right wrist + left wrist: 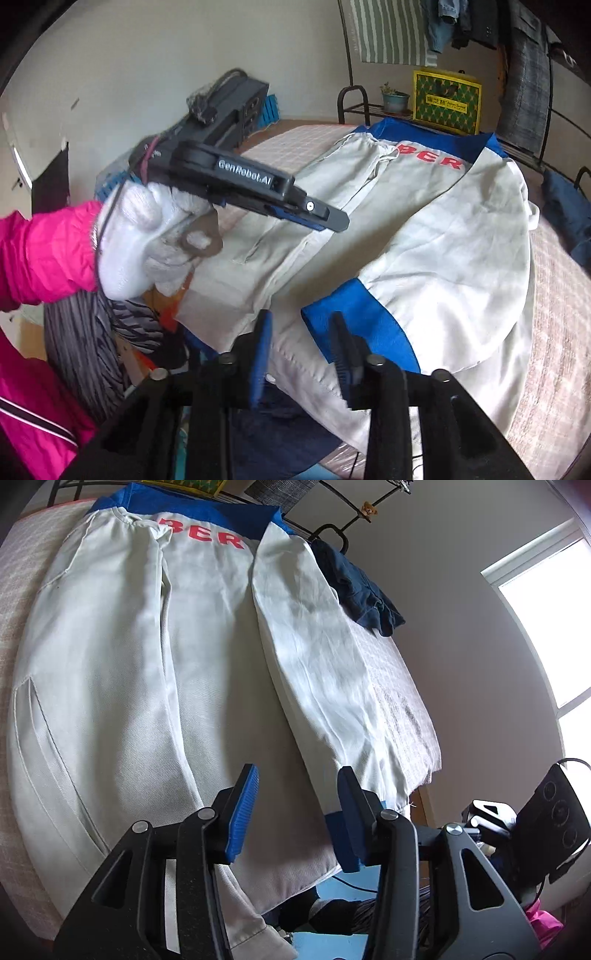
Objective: Fold large clothes
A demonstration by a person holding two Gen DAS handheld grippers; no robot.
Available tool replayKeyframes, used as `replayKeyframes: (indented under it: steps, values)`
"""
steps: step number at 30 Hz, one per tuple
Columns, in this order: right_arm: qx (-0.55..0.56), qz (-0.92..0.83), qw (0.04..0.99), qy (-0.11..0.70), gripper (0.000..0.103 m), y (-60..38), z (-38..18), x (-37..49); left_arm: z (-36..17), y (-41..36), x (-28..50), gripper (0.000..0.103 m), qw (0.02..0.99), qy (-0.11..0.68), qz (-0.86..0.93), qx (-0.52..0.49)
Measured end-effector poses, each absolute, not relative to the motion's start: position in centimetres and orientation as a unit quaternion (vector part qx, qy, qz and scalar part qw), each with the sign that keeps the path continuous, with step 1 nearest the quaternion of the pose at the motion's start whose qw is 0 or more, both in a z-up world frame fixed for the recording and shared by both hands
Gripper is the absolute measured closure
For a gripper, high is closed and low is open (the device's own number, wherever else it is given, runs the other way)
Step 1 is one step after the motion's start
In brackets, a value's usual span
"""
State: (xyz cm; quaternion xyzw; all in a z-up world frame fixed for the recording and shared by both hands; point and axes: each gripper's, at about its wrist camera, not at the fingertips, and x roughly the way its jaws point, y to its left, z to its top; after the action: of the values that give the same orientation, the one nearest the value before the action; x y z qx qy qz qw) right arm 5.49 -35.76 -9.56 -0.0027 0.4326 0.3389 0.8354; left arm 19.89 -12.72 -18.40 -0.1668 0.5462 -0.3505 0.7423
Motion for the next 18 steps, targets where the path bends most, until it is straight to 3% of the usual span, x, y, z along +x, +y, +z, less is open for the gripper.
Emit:
replayKeyframes:
  steps: [5, 13, 15, 18]
  values:
    - [0.118, 0.270, 0.853, 0.431, 0.059, -42.4, -9.4, 6.5, -20.1, -14.5, 19.3, 0.050, 0.716, 0.578, -0.354, -0.169]
    - [0.250, 0.186, 0.811, 0.496, 0.056, -47.6, -16.0, 10.0, -21.9, -16.6, 19.4, 0.051, 0.669, 0.598, -0.373, -0.235]
    - [0.260, 0.182, 0.801, 0.508, 0.056, -47.5, -17.1, 11.4, -21.7, -17.5, 19.1, 0.094, 0.678, 0.596, -0.379, -0.206]
    - [0.251, 0.186, 0.801, 0.511, 0.056, -47.1, -16.8, 12.7, -20.9, -17.2, 18.3, 0.097, 0.704, 0.583, -0.367, -0.173]
